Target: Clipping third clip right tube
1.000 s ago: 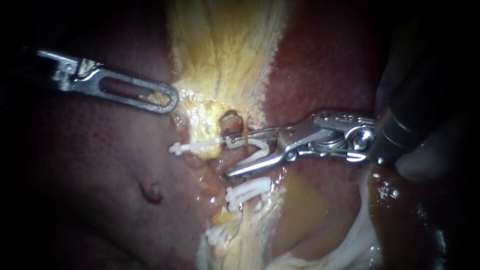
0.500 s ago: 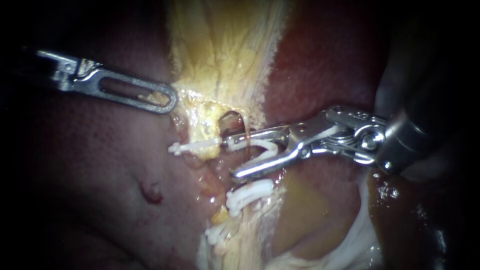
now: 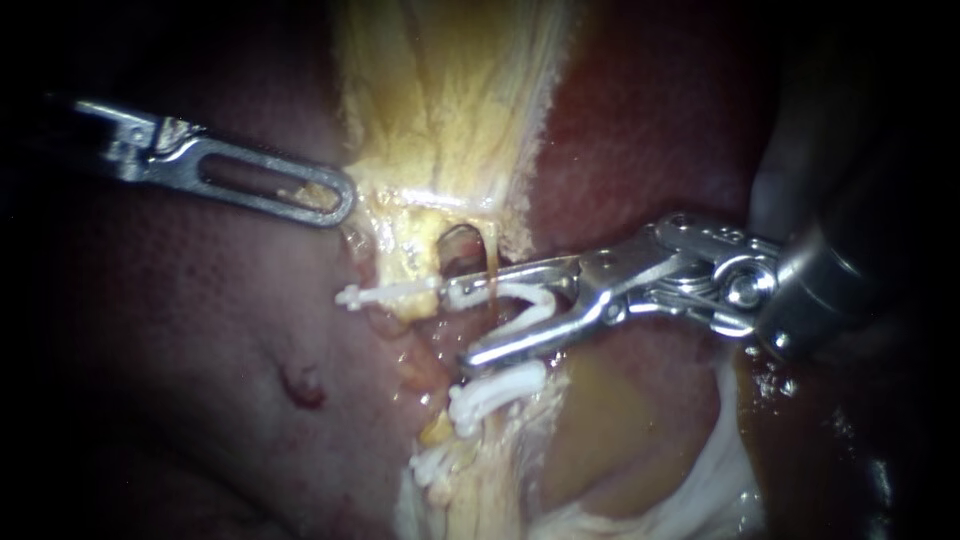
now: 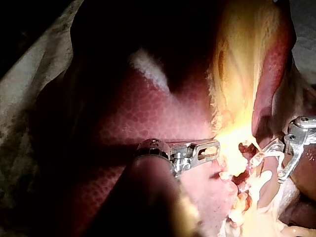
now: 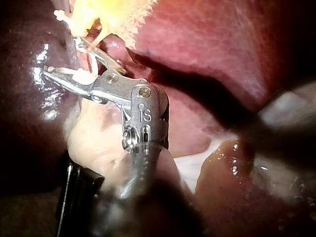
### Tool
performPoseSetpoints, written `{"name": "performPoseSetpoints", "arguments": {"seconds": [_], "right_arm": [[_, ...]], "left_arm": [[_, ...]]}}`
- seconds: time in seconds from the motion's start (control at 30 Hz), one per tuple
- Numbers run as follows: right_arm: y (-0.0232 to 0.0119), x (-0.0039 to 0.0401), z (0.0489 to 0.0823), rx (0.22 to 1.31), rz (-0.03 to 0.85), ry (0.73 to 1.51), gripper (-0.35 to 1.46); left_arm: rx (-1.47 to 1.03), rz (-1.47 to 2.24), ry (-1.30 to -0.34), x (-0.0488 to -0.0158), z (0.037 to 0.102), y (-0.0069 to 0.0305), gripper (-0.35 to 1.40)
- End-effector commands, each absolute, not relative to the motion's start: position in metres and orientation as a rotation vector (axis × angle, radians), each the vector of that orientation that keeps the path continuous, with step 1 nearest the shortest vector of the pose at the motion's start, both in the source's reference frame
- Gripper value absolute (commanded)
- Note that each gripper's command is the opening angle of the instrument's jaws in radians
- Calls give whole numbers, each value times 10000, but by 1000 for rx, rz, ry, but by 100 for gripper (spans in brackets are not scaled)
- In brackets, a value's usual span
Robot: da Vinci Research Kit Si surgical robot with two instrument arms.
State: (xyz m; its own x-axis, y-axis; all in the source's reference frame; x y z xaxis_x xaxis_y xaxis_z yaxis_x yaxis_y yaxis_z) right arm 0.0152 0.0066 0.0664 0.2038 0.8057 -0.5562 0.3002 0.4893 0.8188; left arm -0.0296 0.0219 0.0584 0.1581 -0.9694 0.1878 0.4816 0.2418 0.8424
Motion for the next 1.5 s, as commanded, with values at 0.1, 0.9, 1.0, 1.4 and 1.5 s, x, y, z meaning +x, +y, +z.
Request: {"name": "performPoseSetpoints", "arguments": {"seconds": [0.1, 0.9, 1.0, 1.4, 1.5], "right_arm": [[64, 155, 666, 1062, 466, 1372, 49], [64, 156, 668, 1062, 464, 1372, 43], [64, 152, 669, 1063, 463, 1371, 38], [66, 143, 670, 1069, 458, 1371, 0], [66, 141, 669, 1070, 457, 1371, -21]], "left_arm": [[716, -1176, -850, -297, 584, 219, -35], [715, -1177, -850, -298, 585, 218, -35], [714, -1177, -850, -298, 586, 218, -35], [716, -1175, -847, -298, 587, 218, -35], [716, -1175, -847, -298, 587, 218, -35]]}}
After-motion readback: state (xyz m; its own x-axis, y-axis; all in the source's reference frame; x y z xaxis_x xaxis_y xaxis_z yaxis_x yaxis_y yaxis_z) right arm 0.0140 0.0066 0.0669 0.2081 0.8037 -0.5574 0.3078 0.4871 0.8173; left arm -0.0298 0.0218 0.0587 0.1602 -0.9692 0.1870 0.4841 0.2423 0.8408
